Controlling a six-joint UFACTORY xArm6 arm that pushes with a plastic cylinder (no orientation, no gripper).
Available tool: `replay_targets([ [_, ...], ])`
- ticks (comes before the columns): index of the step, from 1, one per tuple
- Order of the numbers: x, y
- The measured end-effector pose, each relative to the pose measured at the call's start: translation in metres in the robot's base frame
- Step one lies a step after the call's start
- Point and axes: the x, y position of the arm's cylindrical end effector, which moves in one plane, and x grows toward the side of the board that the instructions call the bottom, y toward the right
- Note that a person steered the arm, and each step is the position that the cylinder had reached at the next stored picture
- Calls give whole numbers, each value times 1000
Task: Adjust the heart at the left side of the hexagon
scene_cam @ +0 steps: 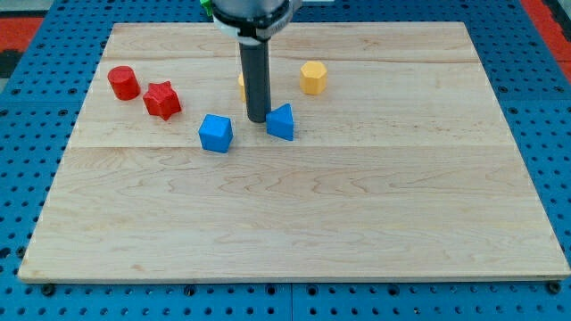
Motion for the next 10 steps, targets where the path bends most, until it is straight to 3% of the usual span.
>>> replay_targets([
  [4, -15, -2],
  [6, -56, -10],
  [10, -55, -33],
])
